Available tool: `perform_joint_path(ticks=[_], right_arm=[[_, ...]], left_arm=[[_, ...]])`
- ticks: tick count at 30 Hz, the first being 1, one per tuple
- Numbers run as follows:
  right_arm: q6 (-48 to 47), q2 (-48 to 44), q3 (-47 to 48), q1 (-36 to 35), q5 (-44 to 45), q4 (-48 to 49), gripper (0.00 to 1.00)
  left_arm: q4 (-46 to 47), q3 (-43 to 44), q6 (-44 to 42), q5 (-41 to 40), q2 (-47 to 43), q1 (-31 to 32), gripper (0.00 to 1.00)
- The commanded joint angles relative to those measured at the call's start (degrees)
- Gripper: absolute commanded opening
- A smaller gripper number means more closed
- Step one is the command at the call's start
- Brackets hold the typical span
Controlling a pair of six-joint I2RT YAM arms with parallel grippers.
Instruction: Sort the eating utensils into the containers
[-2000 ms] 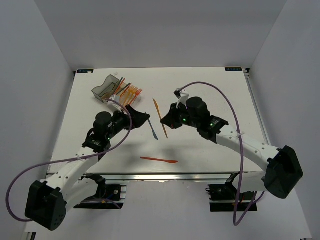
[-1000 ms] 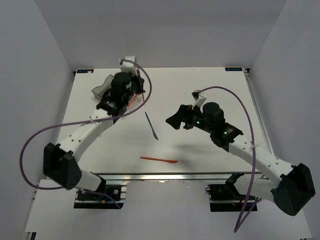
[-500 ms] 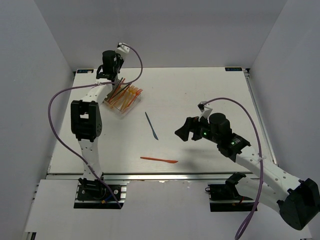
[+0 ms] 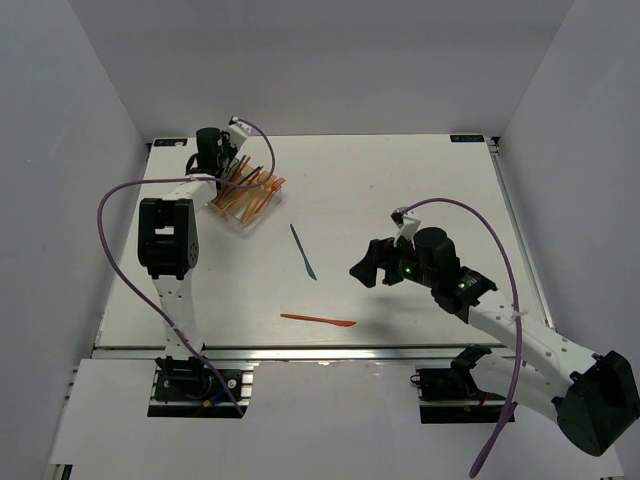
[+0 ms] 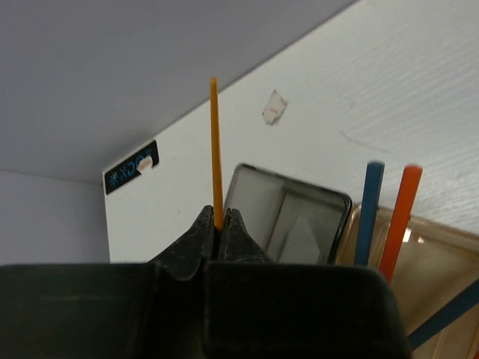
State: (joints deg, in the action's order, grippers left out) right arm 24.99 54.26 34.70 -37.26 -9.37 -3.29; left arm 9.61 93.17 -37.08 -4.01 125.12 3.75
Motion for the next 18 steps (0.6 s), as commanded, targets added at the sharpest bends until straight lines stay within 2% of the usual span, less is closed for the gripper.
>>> perform_joint_path(ticks=[1,4,6,7,8,11,12,18], right_arm=[[-1.18,0.93,1.86,0.08,-0.13,1.79,0.89],[-1.18,1.46,1.78,0.08,-0.3,1.71,0.89],[-1.26,1.46,1.86,0.08,0.05,1.71,0.89],[-1.26,1.46,1.86,-0.01,0.14,1.71,0.89],[-1.35,1.38,1.95,0.08,0.4,1.53,0.89],[-1.44,1.46,2.13,-0.01,0.49,1.62,0.89],[-1.53,1.55,2.13,-0.01,0.58,1.53,0.89],[-3.36,3.04,2.04,0.08,0.93,2.49,0.89]], left_arm=[[4.62,-3.5,-0.54,0.85,-2.78,-0.49,0.04],[5.33,-4.39,-0.28,0.93,-2.51,-1.02,0.1],[6.12,-4.92,0.34,1.2,-2.86,-1.46,0.26],[6.21,-4.92,0.52,1.29,-2.86,-1.46,0.26],[6.21,-4.92,0.78,1.46,-3.04,-1.64,0.35],[6.92,-5.27,1.31,1.72,-3.48,-1.64,0.46],[6.83,-5.27,1.48,1.9,-3.83,-1.64,0.53],[7.53,-6.41,4.82,3.22,-8.47,-1.64,0.64]])
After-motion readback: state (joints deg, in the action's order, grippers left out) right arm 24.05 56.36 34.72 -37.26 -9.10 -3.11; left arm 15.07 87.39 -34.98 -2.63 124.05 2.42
